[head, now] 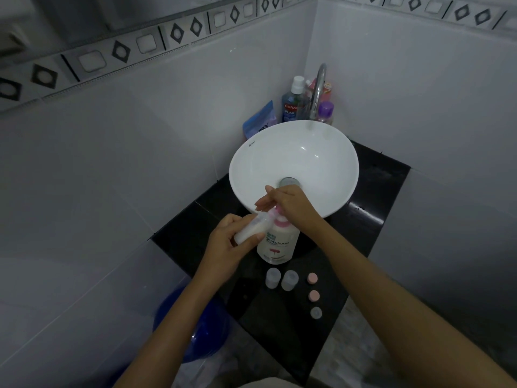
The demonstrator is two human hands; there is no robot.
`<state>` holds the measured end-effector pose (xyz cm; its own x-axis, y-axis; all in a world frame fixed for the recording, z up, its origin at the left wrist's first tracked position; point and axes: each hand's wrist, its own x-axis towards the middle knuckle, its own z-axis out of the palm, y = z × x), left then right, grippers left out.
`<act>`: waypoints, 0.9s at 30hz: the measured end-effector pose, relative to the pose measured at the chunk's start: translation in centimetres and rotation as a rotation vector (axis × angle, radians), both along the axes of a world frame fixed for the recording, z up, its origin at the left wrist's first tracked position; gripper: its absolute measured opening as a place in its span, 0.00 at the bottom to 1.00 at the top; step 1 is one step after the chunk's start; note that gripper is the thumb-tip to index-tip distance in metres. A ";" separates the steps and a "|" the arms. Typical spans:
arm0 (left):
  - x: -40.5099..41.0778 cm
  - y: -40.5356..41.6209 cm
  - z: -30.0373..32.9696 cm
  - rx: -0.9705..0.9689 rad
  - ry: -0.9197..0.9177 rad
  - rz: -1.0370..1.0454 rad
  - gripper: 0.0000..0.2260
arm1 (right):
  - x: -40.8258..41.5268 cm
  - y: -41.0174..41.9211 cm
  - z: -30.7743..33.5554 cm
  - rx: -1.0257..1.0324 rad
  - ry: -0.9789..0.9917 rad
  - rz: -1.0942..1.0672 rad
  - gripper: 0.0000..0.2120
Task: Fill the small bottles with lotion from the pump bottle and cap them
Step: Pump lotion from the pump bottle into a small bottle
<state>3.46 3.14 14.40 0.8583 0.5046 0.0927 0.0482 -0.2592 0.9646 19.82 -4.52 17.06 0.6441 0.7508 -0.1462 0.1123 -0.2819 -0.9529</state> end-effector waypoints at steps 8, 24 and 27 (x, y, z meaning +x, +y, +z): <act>0.3 0.4 0.0 0.021 0.012 -0.004 0.16 | -0.1 0.1 -0.7 0.018 0.012 -0.059 0.21; 0.1 0.2 0.7 0.152 -0.003 0.066 0.19 | -0.4 -0.3 1.3 0.148 0.118 -0.062 0.17; 0.1 0.1 0.5 0.142 0.009 0.076 0.20 | -0.8 -0.5 1.5 0.243 0.207 -0.125 0.17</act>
<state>3.54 3.21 14.87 0.8193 0.5505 0.1605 0.0811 -0.3884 0.9179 19.06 -5.05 18.53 0.7083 0.6973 -0.1103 -0.1119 -0.0434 -0.9928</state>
